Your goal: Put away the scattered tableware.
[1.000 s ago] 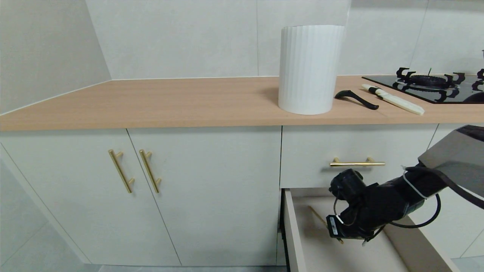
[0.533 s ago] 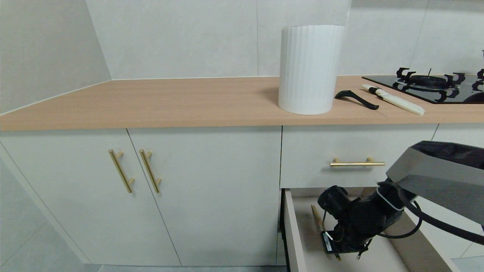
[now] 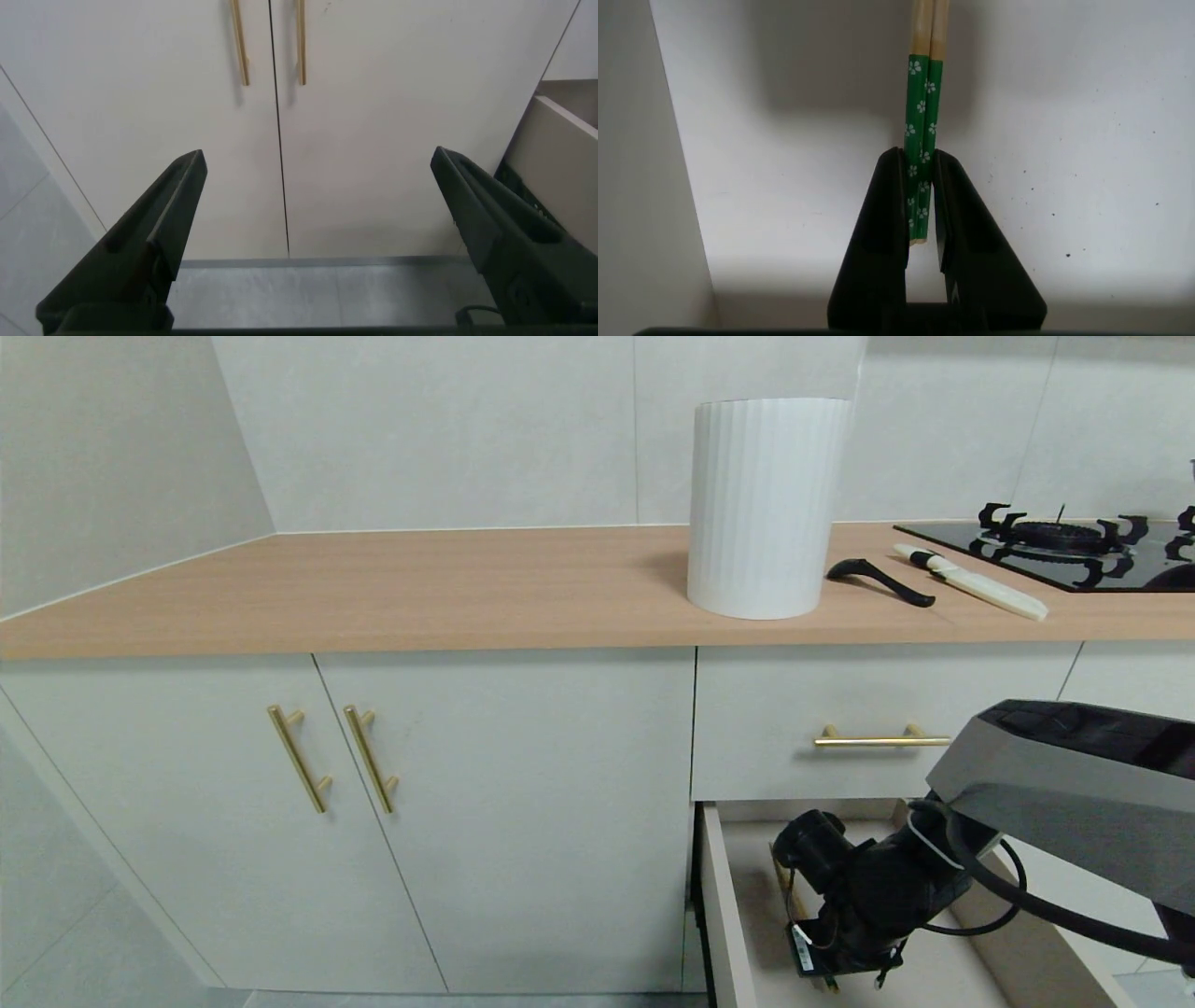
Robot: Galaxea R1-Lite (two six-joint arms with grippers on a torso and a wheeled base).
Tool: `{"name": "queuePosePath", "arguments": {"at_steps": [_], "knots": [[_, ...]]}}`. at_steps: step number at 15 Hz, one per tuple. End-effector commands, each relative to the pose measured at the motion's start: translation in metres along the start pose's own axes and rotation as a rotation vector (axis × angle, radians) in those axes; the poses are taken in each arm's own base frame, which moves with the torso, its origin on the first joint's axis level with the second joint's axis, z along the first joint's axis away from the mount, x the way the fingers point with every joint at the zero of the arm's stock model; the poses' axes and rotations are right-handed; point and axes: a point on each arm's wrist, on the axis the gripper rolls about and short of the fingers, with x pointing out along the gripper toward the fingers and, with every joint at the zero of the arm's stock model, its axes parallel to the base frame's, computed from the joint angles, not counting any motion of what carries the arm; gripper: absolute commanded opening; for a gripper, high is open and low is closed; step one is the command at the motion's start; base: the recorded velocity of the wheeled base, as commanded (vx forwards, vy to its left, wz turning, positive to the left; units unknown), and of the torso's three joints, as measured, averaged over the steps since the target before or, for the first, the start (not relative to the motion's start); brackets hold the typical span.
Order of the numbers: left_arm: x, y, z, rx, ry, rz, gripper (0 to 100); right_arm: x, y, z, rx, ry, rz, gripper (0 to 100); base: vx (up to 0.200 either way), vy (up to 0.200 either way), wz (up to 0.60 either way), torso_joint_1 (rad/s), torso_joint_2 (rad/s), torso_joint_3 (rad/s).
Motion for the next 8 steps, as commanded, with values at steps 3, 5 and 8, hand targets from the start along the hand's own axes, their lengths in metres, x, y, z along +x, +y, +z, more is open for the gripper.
{"name": "queuePosePath", "arguments": {"at_steps": [3,5,8], "knots": [[0.0,0.0,0.0,0.0,0.0,0.0,100,0.0004,0.0002,-0.0001,0.001,0.001,0.0,0,0.0,0.0,0.0,0.0,0.0,0.0],[0.0,0.0,0.0,0.0,0.0,0.0,100,0.0003,0.0004,0.0003,0.001,-0.001,0.0,100,0.0,0.0,0.0,0.0,0.0,0.0],[0.0,0.0,0.0,0.0,0.0,0.0,100,0.0004,0.0002,-0.0001,0.001,0.001,0.0,100,0.0,0.0,0.0,0.0,0.0,0.0]]}}
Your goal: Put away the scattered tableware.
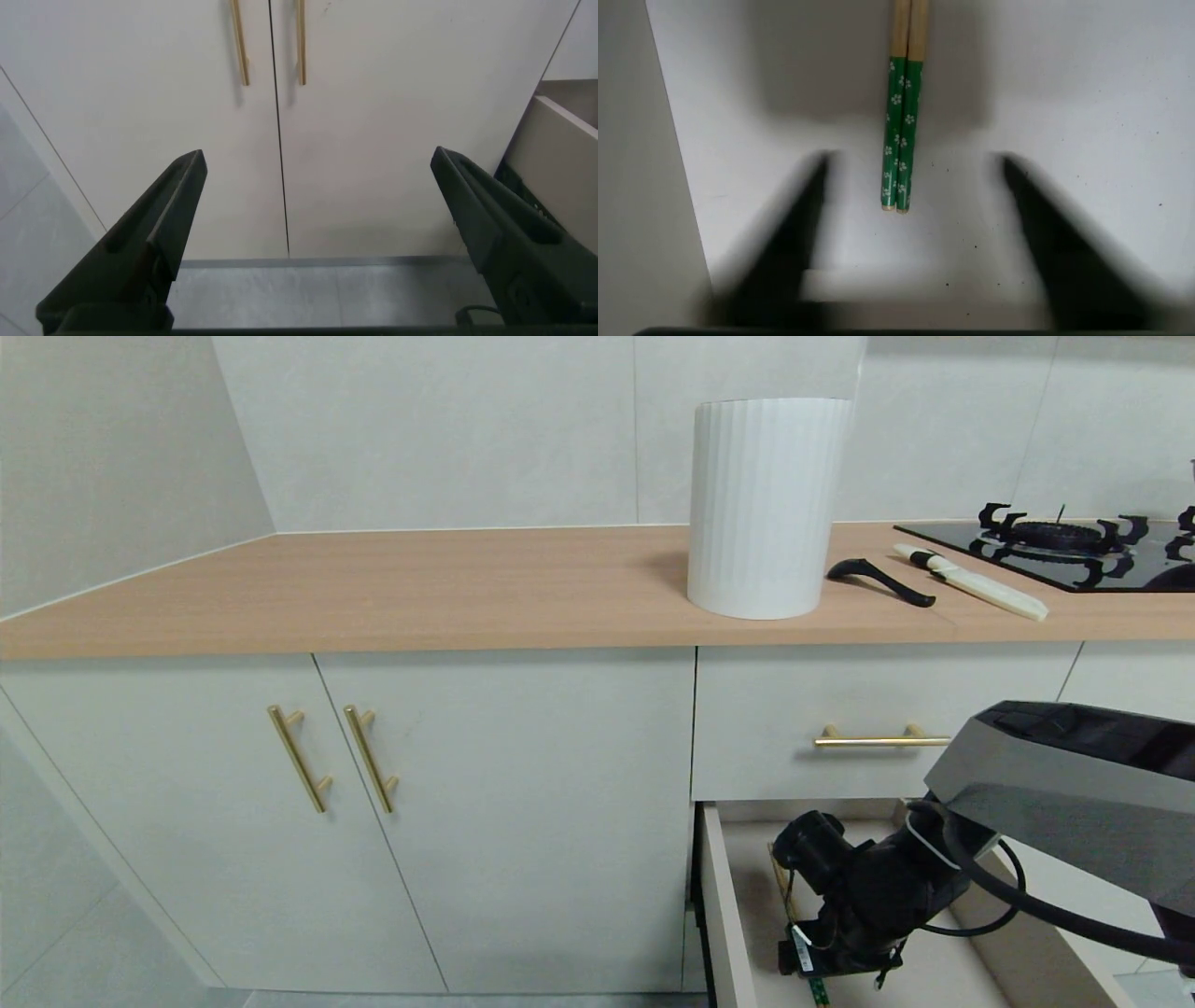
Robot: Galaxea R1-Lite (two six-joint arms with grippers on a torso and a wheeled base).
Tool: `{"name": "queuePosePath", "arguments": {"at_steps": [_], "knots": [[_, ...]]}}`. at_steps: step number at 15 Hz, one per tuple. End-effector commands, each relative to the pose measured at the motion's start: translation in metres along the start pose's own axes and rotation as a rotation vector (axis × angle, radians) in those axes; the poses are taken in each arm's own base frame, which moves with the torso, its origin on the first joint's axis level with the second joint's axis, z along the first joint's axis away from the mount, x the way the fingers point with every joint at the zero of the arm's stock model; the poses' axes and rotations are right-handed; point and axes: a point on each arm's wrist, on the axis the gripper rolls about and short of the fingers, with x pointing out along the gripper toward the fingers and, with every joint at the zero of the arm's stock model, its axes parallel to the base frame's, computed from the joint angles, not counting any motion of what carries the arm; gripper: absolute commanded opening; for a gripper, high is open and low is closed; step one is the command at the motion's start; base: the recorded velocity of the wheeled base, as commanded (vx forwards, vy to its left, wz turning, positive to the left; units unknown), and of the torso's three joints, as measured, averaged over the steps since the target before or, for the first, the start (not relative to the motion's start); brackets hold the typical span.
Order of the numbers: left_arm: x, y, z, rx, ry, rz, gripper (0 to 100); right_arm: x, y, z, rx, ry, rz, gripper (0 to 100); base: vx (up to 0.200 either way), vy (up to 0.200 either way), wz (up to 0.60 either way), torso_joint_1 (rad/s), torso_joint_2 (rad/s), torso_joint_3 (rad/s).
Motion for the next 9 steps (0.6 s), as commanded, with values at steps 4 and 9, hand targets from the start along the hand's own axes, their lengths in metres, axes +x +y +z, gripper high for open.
{"name": "queuePosePath", "arguments": {"at_steps": [4,9], "knots": [[0.0,0.0,0.0,0.0,0.0,0.0,100,-0.005,-0.001,0.0,0.002,-0.005,0.003,100,0.0,0.0,0.0,0.0,0.0,0.0],[0.0,0.0,0.0,0.0,0.0,0.0,100,-0.105,-0.024,0.008,0.043,-0.215,0.084,100,0.0,0.0,0.0,0.0,0.0,0.0]]}}
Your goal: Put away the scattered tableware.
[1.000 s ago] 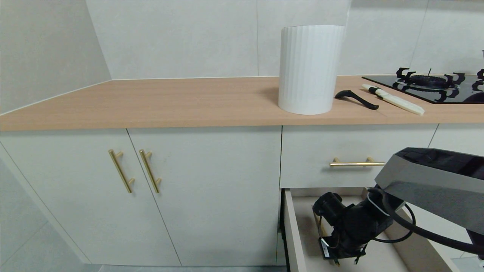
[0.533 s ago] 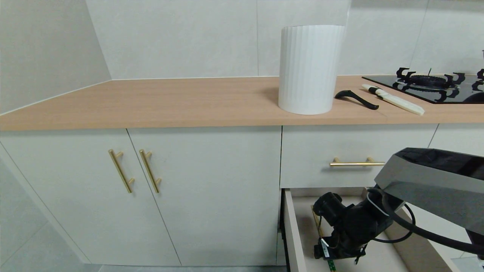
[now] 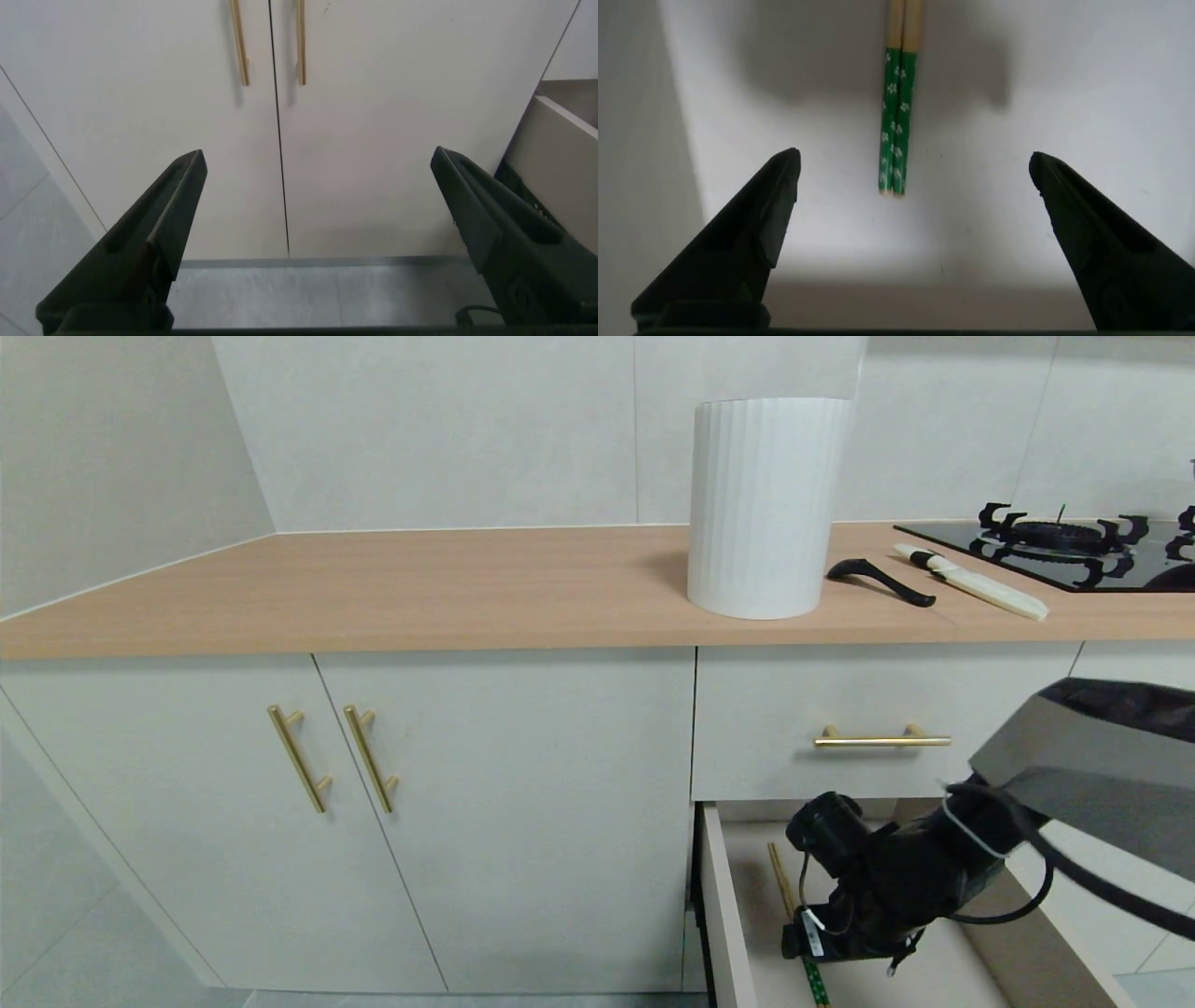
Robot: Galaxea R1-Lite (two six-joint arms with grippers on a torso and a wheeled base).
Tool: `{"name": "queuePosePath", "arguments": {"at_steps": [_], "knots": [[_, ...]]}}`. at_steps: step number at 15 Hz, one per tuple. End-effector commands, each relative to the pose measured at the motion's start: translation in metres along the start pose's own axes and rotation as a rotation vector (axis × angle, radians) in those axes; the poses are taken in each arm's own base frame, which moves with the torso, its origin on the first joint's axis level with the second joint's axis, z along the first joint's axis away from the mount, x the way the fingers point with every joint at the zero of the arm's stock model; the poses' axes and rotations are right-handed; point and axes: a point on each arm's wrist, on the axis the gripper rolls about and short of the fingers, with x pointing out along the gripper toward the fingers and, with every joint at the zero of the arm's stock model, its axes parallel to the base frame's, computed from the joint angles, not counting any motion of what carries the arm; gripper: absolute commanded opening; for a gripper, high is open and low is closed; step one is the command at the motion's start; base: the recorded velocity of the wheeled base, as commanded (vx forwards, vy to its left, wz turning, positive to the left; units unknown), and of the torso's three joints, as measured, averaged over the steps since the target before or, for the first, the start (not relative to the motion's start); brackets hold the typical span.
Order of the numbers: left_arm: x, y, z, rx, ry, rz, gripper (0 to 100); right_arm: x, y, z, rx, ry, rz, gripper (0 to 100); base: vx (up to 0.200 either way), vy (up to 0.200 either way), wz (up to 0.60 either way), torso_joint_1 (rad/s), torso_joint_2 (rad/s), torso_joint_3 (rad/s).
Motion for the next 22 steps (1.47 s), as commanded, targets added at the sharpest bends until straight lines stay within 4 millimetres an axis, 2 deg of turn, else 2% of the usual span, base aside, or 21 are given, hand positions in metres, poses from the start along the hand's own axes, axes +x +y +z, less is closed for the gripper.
{"name": "queuePosePath", "arguments": {"at_steps": [1,2,5,6,9,11,15,22], "knots": [[0.0,0.0,0.0,0.0,0.0,0.0,100,-0.079,-0.016,0.009,0.029,-0.186,0.064,100,0.0,0.0,0.0,0.0,0.0,0.0],[0.0,0.0,0.0,0.0,0.0,0.0,100,-0.112,-0.025,0.013,0.037,-0.292,0.078,100,0.0,0.0,0.0,0.0,0.0,0.0],[0.0,0.0,0.0,0.0,0.0,0.0,100,-0.18,-0.056,0.012,0.064,-0.511,0.067,100,0.0,0.0,0.0,0.0,0.0,0.0],[0.0,0.0,0.0,0.0,0.0,0.0,100,-0.199,-0.066,0.009,0.067,-0.573,0.064,100,0.0,0.0,0.0,0.0,0.0,0.0],[0.0,0.0,0.0,0.0,0.0,0.0,100,-0.234,-0.081,-0.001,0.054,-0.687,0.063,100,0.0,0.0,0.0,0.0,0.0,0.0],[0.0,0.0,0.0,0.0,0.0,0.0,100,-0.242,-0.083,-0.004,0.052,-0.715,0.061,100,0.0,0.0,0.0,0.0,0.0,0.0],[0.0,0.0,0.0,0.0,0.0,0.0,100,-0.241,-0.086,-0.003,0.051,-0.713,0.053,100,0.0,0.0,0.0,0.004,-0.02,-0.01],[0.0,0.0,0.0,0.0,0.0,0.0,100,-0.237,-0.085,-0.003,0.049,-0.704,0.051,100,0.0,0.0,0.0,0.099,-0.38,-0.279]]}}
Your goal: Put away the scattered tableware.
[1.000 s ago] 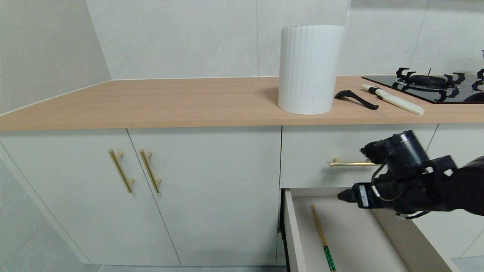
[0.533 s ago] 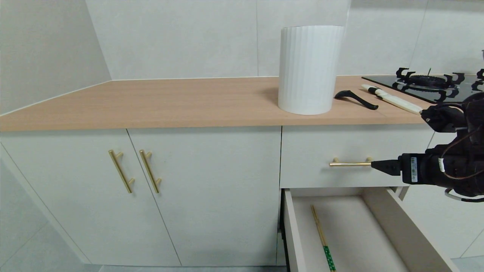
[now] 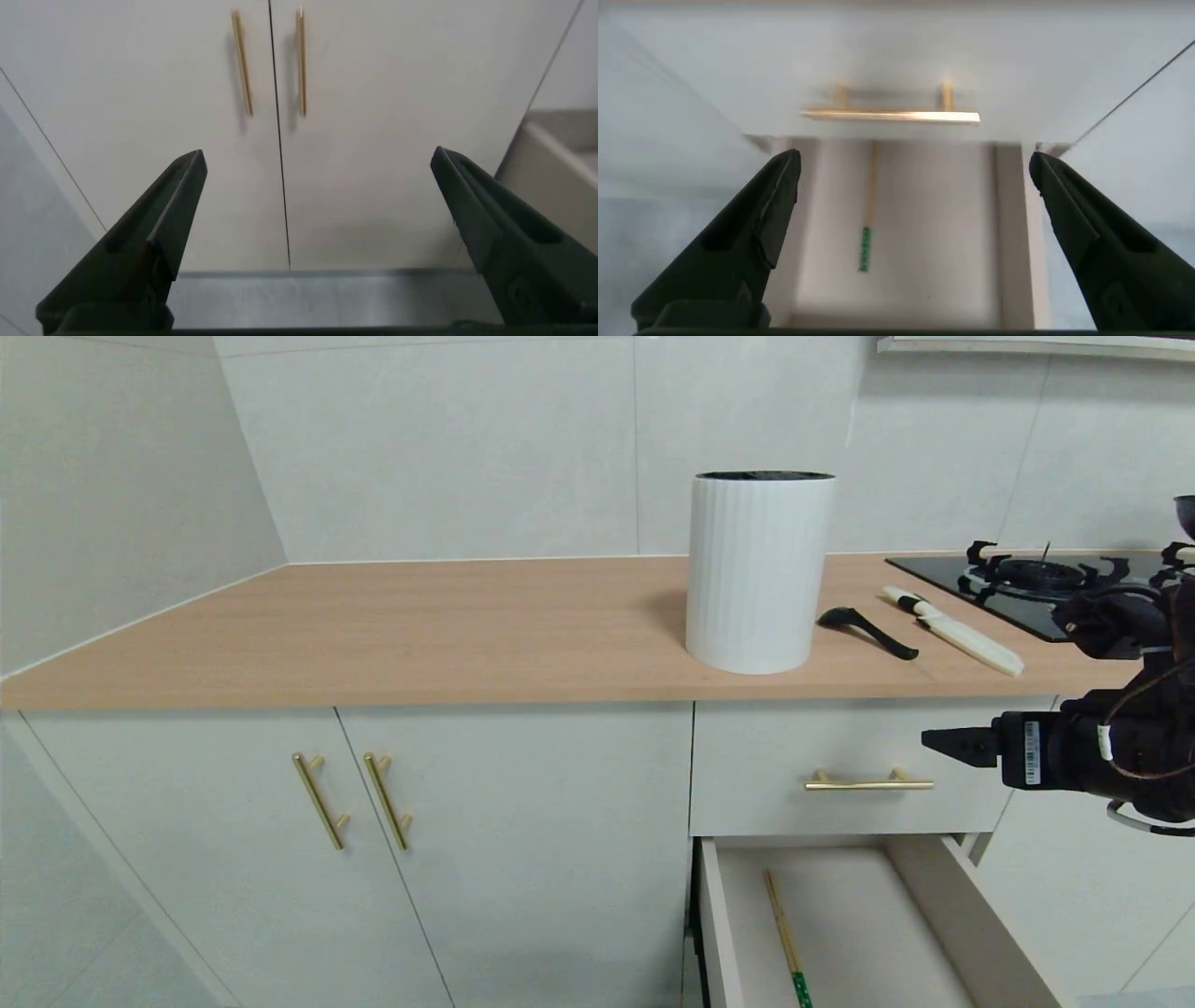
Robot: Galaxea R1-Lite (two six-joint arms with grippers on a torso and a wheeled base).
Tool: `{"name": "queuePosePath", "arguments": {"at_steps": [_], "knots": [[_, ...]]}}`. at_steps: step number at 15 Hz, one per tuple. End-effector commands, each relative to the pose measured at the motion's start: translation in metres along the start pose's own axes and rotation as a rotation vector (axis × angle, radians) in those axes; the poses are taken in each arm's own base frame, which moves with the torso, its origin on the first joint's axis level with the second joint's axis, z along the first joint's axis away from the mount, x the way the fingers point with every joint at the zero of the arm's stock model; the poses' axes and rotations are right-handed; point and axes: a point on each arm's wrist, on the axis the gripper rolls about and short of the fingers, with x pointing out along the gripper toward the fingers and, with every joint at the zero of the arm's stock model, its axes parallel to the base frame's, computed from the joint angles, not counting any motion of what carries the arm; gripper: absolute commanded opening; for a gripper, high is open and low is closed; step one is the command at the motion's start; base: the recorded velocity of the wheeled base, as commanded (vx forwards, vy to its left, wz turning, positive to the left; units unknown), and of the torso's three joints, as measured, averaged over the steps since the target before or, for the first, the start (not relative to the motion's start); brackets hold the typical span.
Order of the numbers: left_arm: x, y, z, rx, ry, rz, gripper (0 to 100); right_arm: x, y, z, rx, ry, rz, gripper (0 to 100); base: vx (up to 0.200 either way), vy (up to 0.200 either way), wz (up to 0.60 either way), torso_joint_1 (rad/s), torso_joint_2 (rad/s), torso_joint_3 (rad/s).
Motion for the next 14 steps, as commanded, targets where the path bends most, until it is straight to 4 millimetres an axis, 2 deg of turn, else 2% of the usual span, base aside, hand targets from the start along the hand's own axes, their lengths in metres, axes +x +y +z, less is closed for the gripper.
{"name": "queuePosePath", "arguments": {"at_steps": [1,12,14], "knots": [[0.0,0.0,0.0,0.0,0.0,0.0,100,0.001,0.0,0.0,0.0,0.004,-0.001,100,0.0,0.0,0.0,0.154,-0.49,-0.305],[0.0,0.0,0.0,0.0,0.0,0.0,100,0.002,0.0,-0.001,-0.012,0.004,-0.003,100,0.0,0.0,0.0,0.176,-0.45,-0.27],[0.0,0.0,0.0,0.0,0.0,0.0,100,0.015,0.002,-0.002,-0.016,0.015,-0.011,100,0.0,0.0,0.0,0.041,-0.09,-0.061]]}}
